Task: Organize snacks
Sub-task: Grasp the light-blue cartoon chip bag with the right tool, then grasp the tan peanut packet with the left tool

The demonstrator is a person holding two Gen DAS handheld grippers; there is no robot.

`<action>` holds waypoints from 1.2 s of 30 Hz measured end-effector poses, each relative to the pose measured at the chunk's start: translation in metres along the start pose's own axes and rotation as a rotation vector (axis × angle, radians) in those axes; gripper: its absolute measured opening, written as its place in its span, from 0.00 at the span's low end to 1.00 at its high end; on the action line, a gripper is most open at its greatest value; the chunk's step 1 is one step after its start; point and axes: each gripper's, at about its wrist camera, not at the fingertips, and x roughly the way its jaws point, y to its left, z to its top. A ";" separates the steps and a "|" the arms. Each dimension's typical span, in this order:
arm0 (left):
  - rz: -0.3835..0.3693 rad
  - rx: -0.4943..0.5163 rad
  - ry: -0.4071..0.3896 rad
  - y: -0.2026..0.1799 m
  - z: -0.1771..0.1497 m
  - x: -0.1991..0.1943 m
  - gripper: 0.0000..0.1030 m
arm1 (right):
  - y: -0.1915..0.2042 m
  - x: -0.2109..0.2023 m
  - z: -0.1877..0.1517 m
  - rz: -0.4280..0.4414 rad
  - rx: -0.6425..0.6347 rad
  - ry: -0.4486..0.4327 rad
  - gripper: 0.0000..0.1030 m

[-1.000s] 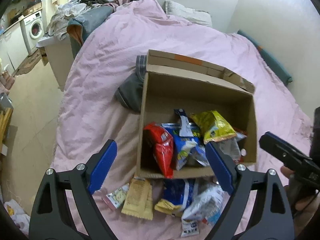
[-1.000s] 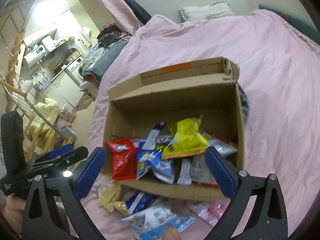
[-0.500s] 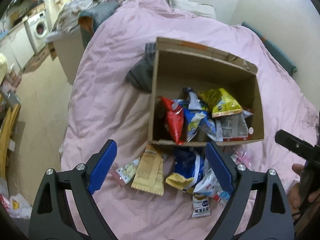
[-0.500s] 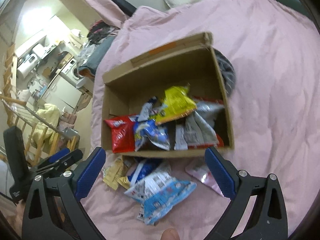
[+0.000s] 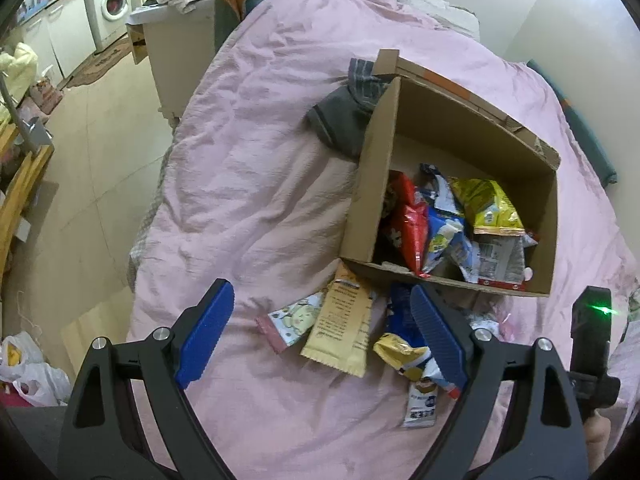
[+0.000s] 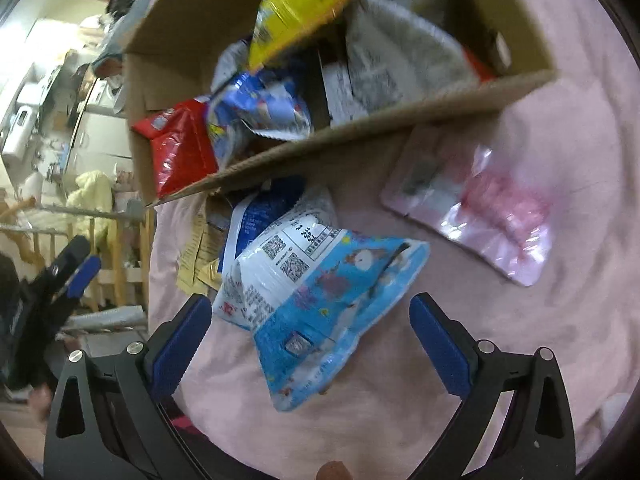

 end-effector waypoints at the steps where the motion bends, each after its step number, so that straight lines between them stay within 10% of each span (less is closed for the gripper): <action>1: 0.014 0.000 -0.004 0.002 0.000 0.000 0.85 | -0.001 0.009 0.001 -0.011 0.019 0.012 0.98; 18: 0.036 -0.032 0.041 0.010 -0.003 0.013 0.85 | -0.005 0.001 -0.004 0.053 -0.020 0.001 0.68; 36: 0.024 0.060 0.286 -0.024 -0.003 0.092 0.67 | -0.005 -0.057 -0.020 0.114 -0.143 -0.104 0.67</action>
